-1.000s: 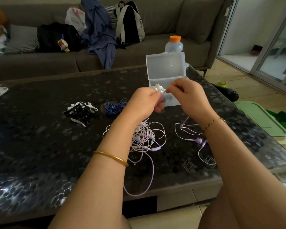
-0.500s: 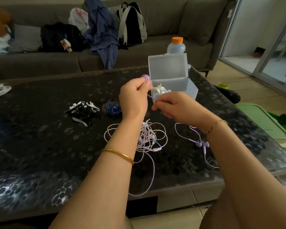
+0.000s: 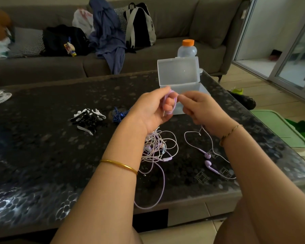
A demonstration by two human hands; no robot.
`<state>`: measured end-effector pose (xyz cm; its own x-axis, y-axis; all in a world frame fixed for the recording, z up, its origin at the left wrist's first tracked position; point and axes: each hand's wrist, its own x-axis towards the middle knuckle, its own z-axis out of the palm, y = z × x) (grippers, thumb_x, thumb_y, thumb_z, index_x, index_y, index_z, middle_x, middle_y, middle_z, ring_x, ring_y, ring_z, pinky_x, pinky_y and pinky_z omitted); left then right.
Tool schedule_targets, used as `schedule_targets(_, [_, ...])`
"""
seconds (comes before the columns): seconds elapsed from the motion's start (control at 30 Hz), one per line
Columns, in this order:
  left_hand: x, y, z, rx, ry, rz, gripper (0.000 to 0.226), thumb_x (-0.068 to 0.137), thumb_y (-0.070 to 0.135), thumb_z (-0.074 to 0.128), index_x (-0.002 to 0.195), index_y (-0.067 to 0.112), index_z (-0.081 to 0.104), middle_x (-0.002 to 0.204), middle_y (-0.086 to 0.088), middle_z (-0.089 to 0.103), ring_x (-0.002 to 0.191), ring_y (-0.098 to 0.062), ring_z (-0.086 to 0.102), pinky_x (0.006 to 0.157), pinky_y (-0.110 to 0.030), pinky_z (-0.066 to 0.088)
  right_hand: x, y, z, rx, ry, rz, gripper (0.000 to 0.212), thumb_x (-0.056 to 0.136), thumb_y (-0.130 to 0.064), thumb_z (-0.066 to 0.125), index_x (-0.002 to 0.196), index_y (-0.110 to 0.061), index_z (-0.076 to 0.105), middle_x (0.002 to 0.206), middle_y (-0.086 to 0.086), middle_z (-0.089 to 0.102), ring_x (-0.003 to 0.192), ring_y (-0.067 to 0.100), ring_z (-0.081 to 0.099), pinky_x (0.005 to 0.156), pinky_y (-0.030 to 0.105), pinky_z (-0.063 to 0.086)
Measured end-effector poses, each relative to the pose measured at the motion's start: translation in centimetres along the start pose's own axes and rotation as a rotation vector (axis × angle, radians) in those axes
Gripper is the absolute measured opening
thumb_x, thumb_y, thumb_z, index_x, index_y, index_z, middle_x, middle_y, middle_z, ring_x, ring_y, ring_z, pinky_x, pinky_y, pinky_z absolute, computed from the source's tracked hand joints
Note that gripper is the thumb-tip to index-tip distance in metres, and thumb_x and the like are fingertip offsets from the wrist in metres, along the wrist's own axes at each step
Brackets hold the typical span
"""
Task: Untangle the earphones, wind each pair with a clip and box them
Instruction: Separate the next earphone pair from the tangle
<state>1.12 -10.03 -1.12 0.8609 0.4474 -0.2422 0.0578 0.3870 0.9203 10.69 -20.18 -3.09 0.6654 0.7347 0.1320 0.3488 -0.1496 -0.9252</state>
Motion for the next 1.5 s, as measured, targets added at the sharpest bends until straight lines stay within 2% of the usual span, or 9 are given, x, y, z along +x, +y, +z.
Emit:
schedule_targets(0.13, [-0.2,0.3,-0.4,-0.336,0.095,0.019,0.031,0.101,0.033,0.04,0.087,0.02,0.064,0.067,0.009,0.063,0.07,-0.004,0.06,0.084,-0.028,0.036,0.0,0.0,1.0,-0.025,-0.022,0.06,0.021,0.099,-0.026,0.045,0.103,-0.016,0.063,0.06,0.0,0.044,0.042,0.005,0.034,0.038,0.015,0.03])
schedule_targets(0.33, [-0.1,-0.1,-0.2,-0.116,0.166,0.209,0.026,0.103,0.028,0.036,0.107,0.021,0.061,0.111,0.007,0.069,0.108,-0.006,0.058,0.097,-0.036,0.033,-0.3,-0.8,0.8,-0.317,-0.071,-0.109,0.019,0.095,-0.021,0.053,0.082,-0.02,0.066,0.063,-0.009,0.05,0.052,0.004,0.045,0.044,0.005,0.033])
schedule_targets(0.5, [0.4,-0.5,-0.1,0.401,0.281,0.387,0.022,0.1,0.016,0.041,0.09,0.025,0.059,0.107,0.003,0.062,0.099,-0.006,0.055,0.077,-0.02,0.039,-0.2,-0.8,0.7,-0.326,-0.01,-0.147,0.019,0.093,-0.021,0.056,0.083,-0.012,0.069,0.063,-0.008,0.051,0.054,0.002,0.046,0.045,0.006,0.034])
schedule_targets(0.67, [1.1,-1.4,-0.9,0.97,0.245,0.505,0.022,0.1,0.017,0.042,0.092,0.007,0.06,0.081,-0.002,0.053,0.074,-0.013,0.048,0.063,-0.029,0.034,0.2,-0.6,0.4,-0.32,0.089,-0.173,0.02,0.093,-0.022,0.055,0.09,-0.006,0.066,0.068,-0.006,0.053,0.059,0.005,0.045,0.055,0.015,0.036])
schedule_targets(0.83, [0.8,-1.7,-0.3,1.265,0.194,0.461,0.02,0.099,0.028,0.046,0.099,0.017,0.062,0.09,-0.002,0.064,0.086,-0.02,0.06,0.083,-0.04,0.048,0.7,0.2,0.8,-0.484,0.229,-0.29,0.015,0.096,-0.02,0.051,0.098,-0.011,0.063,0.09,-0.005,0.058,0.083,0.011,0.054,0.075,0.021,0.045])
schedule_targets(1.1, [-0.2,0.0,0.0,0.147,0.093,0.056,0.024,0.098,0.018,0.048,0.088,0.009,0.066,0.067,0.003,0.059,0.054,-0.003,0.054,0.063,-0.017,0.047,1.1,1.2,1.2,-0.299,0.209,-0.185,0.02,0.096,-0.02,0.051,0.089,-0.009,0.065,0.07,-0.009,0.051,0.063,0.006,0.048,0.059,0.019,0.044])
schedule_targets(1.23, [-0.4,0.4,-0.6,-0.233,0.021,0.117,0.026,0.101,0.021,0.039,0.096,0.017,0.063,0.086,0.005,0.067,0.082,-0.005,0.061,0.084,-0.029,0.041,0.4,0.6,1.3,-0.354,-0.048,-0.131,0.022,0.097,-0.021,0.049,0.084,-0.015,0.066,0.061,-0.003,0.049,0.042,0.0,0.044,0.044,0.013,0.036])
schedule_targets(1.4, [0.2,-0.4,-0.7,0.378,0.273,0.402,0.031,0.1,0.012,0.037,0.083,0.027,0.059,0.101,0.0,0.067,0.094,-0.009,0.062,0.073,-0.018,0.047,-0.5,-0.7,1.1,-0.336,-0.272,-0.106,0.021,0.097,-0.02,0.049,0.09,-0.014,0.068,0.06,-0.005,0.049,0.042,0.0,0.043,0.045,0.012,0.039])
schedule_targets(1.5, [0.9,-1.4,-0.9,0.874,0.257,0.534,0.029,0.101,0.018,0.037,0.081,0.019,0.057,0.094,-0.011,0.063,0.094,-0.028,0.059,0.079,-0.036,0.043,-0.2,-1.0,0.8,-0.286,-0.136,-0.123,0.021,0.096,-0.017,0.048,0.087,-0.009,0.065,0.06,-0.005,0.049,0.044,0.001,0.044,0.047,0.015,0.042])
